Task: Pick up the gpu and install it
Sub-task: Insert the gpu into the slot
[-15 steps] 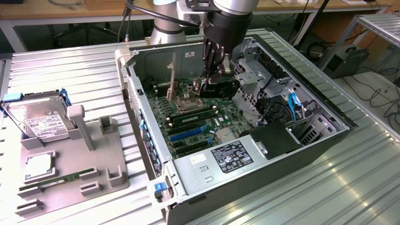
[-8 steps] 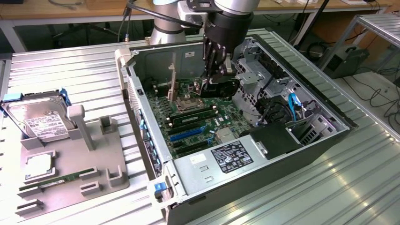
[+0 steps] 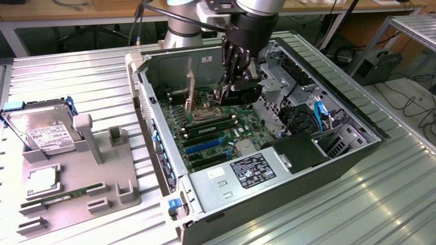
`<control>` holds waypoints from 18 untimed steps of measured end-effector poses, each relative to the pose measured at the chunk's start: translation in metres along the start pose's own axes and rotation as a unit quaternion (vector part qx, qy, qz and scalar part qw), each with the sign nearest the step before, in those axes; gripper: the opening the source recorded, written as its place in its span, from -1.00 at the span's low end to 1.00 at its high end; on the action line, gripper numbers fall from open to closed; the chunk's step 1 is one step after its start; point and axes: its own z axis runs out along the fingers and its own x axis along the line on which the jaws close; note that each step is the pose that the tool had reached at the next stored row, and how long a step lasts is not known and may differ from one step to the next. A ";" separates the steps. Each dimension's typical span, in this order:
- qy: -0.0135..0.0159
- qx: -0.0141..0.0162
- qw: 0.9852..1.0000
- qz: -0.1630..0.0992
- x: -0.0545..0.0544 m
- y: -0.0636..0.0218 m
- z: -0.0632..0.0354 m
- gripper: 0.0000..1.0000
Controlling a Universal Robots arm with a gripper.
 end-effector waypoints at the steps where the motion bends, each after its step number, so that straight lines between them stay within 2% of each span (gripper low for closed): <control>1: 0.000 0.000 1.000 -0.005 0.000 -0.0008 0.0001 -0.48; 11: 0.001 -0.001 0.999 -0.037 -0.002 -0.0080 0.0002 -0.48; 12: -0.001 -0.001 0.999 -0.040 -0.003 -0.0091 0.0001 -0.48; 15: -0.011 -0.002 0.999 -0.044 -0.003 -0.0112 0.0001 -0.48; 16: -0.014 -0.002 0.999 -0.047 -0.003 -0.0118 0.0001 -0.48; 18: -0.015 -0.003 0.998 -0.059 -0.003 -0.0129 0.0001 -0.48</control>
